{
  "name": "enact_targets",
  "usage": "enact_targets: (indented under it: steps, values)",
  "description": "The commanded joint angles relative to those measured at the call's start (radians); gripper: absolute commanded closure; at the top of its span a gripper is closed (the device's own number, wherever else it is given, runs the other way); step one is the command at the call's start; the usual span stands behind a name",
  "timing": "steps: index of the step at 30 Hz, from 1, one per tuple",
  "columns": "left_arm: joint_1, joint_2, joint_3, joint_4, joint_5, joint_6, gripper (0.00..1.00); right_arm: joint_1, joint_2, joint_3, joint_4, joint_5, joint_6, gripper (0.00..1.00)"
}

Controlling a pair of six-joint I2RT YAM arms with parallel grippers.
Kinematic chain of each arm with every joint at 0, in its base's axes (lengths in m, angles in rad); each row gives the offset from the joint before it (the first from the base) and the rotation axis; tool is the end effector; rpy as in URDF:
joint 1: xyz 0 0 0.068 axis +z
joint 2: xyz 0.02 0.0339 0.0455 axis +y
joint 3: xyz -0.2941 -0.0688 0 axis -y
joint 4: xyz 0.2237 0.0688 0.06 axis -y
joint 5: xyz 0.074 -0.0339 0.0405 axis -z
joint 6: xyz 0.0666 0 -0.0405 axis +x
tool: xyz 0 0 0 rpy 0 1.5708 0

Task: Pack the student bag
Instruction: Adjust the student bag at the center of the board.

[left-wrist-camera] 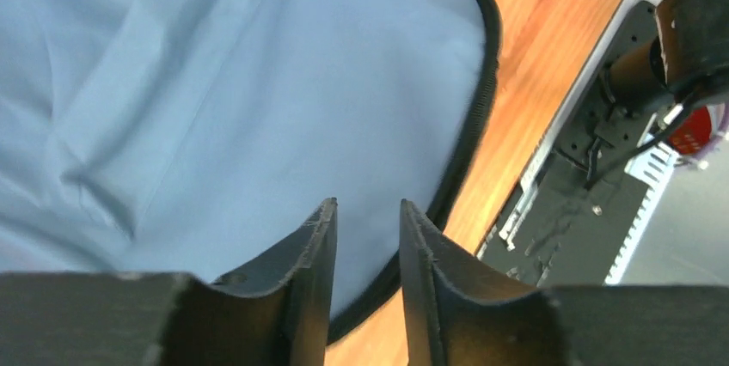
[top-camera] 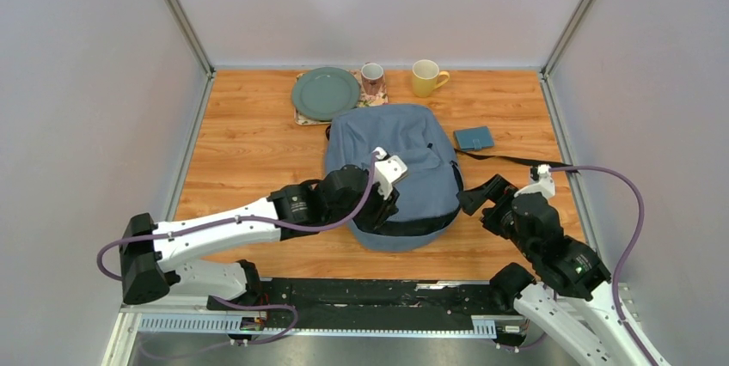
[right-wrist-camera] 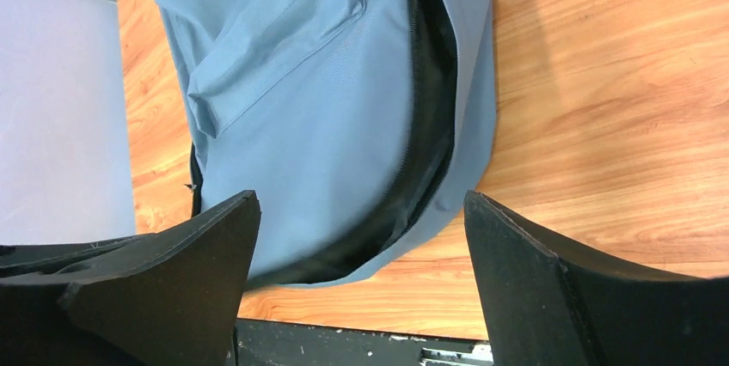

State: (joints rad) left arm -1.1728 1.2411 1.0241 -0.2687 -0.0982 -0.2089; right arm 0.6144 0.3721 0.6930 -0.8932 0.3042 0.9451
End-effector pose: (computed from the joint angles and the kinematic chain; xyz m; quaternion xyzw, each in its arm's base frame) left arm 0.1146 -0.2558 0.3367 0.3740 0.7697 -0.2962 0.4242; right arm 0.0564 0.0154 0.2734 0.2144 0.8440 0.2381 0.4300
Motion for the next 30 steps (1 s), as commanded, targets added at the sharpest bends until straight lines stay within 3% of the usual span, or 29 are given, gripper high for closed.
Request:
enact_targets:
  steps: [1,9,13,15,19,24,30]
  values:
    - [0.001,-0.118,-0.062,-0.041,-0.024,-0.053,0.56,0.001,-0.001,0.025,-0.018,-0.014,-0.022,0.09]
    - [0.001,-0.269,-0.131,-0.131,-0.236,-0.049,0.31,0.002,-0.059,-0.033,-0.020,-0.086,0.015,0.09]
    - [0.002,-0.301,-0.127,-0.193,-0.340,-0.058,0.24,0.001,-0.075,-0.072,0.003,-0.155,0.035,0.09]
    - [0.004,-0.315,-0.131,-0.222,-0.379,-0.076,0.13,0.002,-0.071,-0.082,0.011,-0.180,0.040,0.09]
    - [0.031,-0.368,-0.160,-0.262,-0.439,-0.125,0.12,0.002,-0.050,-0.072,-0.015,-0.209,0.032,0.07]
    - [0.134,-0.431,-0.199,-0.314,-0.387,-0.223,0.12,0.002,-0.009,-0.033,-0.137,-0.146,0.050,0.05]
    - [0.309,-0.523,-0.278,-0.319,-0.178,-0.297,0.12,0.002,-0.022,-0.033,-0.201,-0.100,0.149,0.02]
